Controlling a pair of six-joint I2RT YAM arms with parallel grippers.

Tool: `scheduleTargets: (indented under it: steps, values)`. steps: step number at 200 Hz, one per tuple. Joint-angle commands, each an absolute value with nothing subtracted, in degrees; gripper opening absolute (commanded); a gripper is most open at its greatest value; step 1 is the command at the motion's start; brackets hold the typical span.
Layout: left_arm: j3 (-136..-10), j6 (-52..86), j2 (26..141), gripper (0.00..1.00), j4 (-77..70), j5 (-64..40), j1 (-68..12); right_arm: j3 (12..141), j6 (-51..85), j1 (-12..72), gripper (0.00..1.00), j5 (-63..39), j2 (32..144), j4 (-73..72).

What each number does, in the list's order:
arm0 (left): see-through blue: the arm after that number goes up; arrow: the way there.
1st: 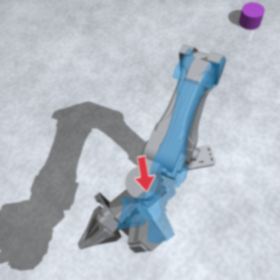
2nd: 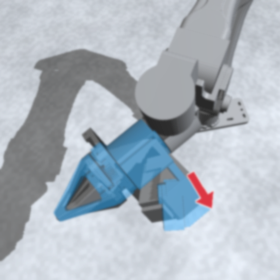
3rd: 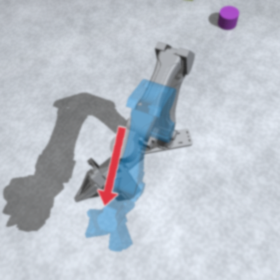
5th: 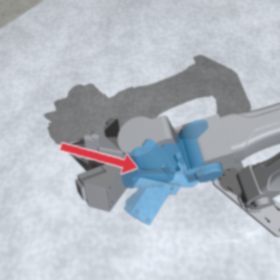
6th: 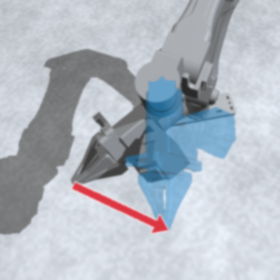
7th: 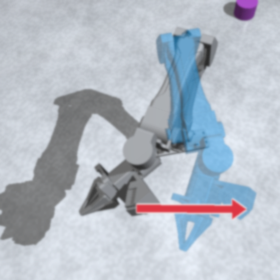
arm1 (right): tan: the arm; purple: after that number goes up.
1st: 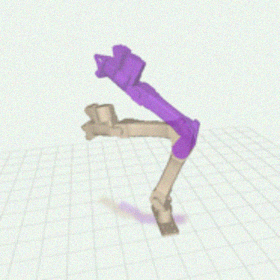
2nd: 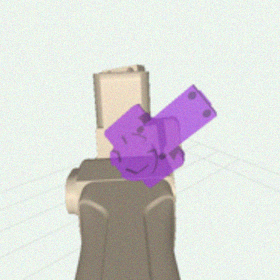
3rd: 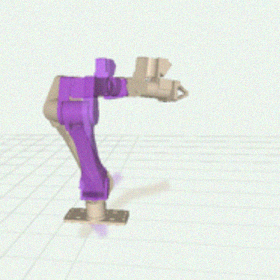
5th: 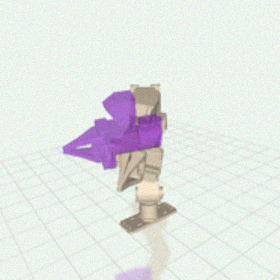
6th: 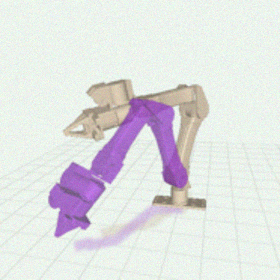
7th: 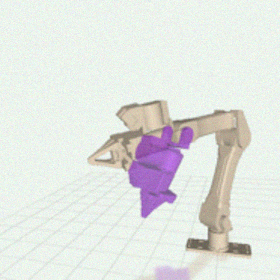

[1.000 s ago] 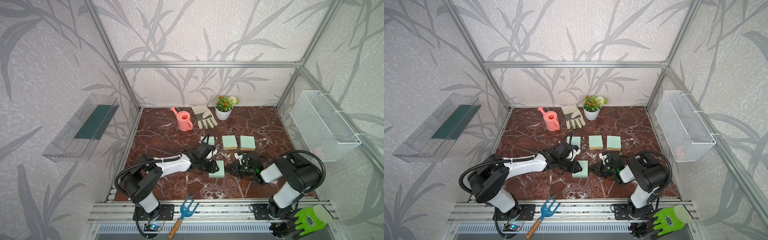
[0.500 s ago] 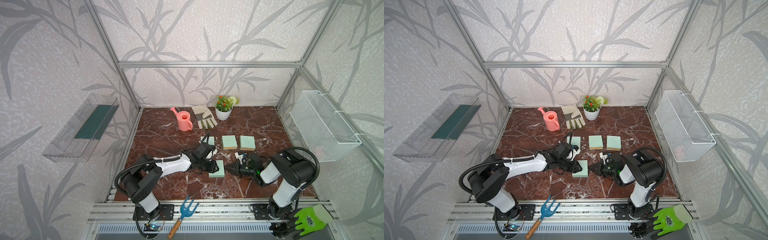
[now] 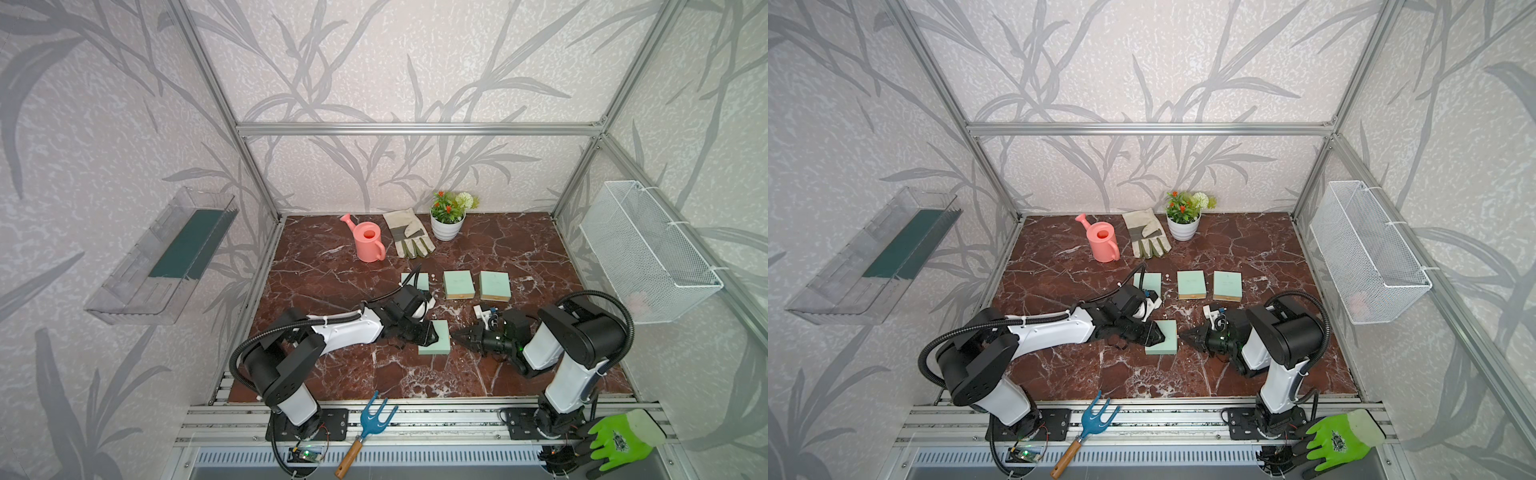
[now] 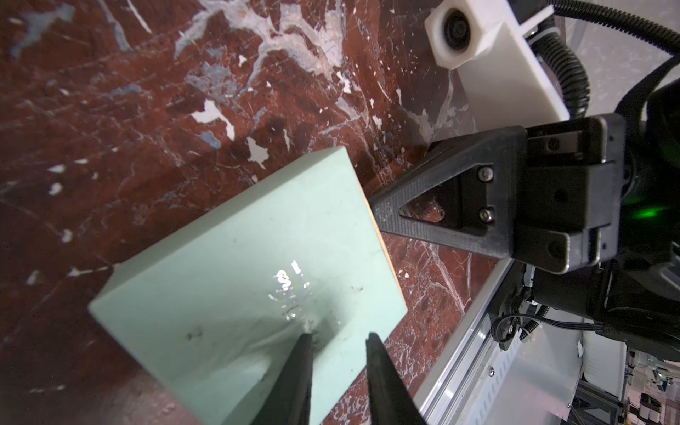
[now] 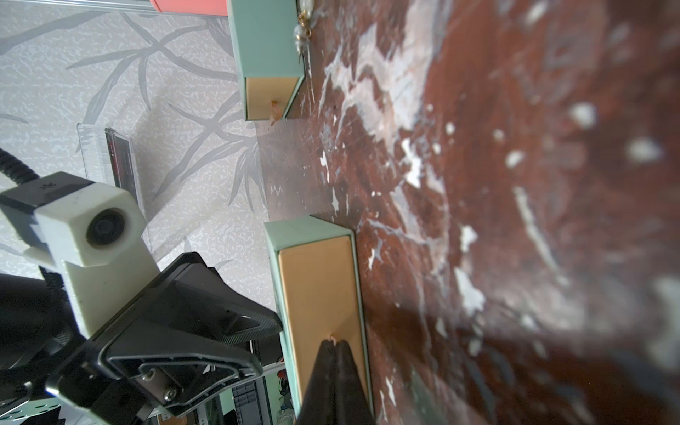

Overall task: Take out the earrings from the drawer-style jewelry box
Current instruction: Open the drawer in the jewelry box.

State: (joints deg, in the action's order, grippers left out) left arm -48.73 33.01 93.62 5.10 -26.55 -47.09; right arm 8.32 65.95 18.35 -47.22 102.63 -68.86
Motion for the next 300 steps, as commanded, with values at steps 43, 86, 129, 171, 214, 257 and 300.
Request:
scheduleTargets:
  steps: [43,86,129,171,214,257,300]
  values:
    - [-47.9,32.7,95.9,0.28,10.1,-23.5,-46.9,6.8,61.4,16.2,0.00,-43.5,94.0,-53.1]
    - [-47.9,32.6,95.8,0.28,10.2,-23.6,-46.9,8.4,56.2,13.9,0.00,-42.4,82.9,-36.1]
    - [-47.8,32.8,95.9,0.28,9.9,-23.6,-46.8,9.6,53.0,10.1,0.00,-43.4,73.5,-24.3]
    - [-47.8,32.8,95.9,0.28,9.8,-23.8,-46.8,10.4,50.2,7.8,0.00,-42.3,67.1,-14.5]
    - [-47.8,32.8,95.9,0.28,9.7,-24.0,-46.8,10.2,47.8,5.5,0.00,-42.7,67.1,-11.3]
    - [-47.9,32.8,95.8,0.28,9.8,-24.0,-46.9,10.7,46.0,4.8,0.00,-43.3,68.4,-10.8]
    - [-48.1,32.8,96.0,0.28,9.5,-24.5,-46.8,13.1,41.8,4.9,0.03,-43.1,65.6,-4.3]
